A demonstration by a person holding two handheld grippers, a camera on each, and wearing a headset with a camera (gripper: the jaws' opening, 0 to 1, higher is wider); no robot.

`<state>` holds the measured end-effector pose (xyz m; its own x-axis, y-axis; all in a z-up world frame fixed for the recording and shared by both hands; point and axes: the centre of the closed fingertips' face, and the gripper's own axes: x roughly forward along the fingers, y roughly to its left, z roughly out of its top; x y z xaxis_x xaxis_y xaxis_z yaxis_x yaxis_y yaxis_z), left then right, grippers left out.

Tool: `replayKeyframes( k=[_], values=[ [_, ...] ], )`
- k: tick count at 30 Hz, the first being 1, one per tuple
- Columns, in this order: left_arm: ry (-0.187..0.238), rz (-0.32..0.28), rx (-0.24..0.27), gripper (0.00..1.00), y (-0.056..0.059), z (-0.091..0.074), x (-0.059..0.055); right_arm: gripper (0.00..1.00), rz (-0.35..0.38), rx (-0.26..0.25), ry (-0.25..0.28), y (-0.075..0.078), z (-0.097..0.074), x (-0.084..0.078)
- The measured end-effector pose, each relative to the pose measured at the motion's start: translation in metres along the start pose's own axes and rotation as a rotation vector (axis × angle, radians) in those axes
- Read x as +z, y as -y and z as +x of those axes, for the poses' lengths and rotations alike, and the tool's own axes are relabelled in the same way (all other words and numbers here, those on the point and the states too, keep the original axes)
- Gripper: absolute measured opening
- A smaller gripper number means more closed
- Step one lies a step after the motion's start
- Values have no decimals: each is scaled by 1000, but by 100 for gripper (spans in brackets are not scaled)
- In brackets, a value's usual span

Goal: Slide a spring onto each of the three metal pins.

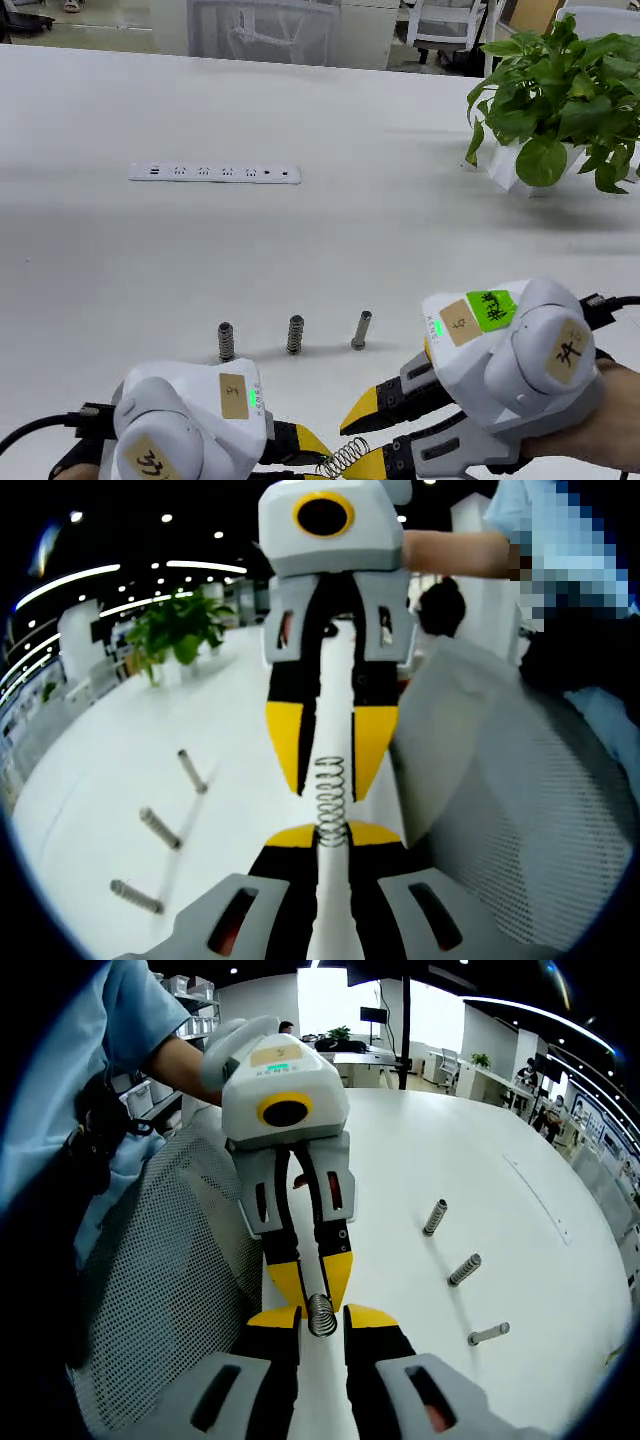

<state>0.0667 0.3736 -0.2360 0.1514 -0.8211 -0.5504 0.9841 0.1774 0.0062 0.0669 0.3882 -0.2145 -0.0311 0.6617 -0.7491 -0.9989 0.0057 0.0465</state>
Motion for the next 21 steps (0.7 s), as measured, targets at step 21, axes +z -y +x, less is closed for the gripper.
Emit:
replayKeyframes(
  k=[21],
  values=[
    [22,11,-11,9,1,4,9,13,-18,34,-33,-2,3,-4]
  ],
)
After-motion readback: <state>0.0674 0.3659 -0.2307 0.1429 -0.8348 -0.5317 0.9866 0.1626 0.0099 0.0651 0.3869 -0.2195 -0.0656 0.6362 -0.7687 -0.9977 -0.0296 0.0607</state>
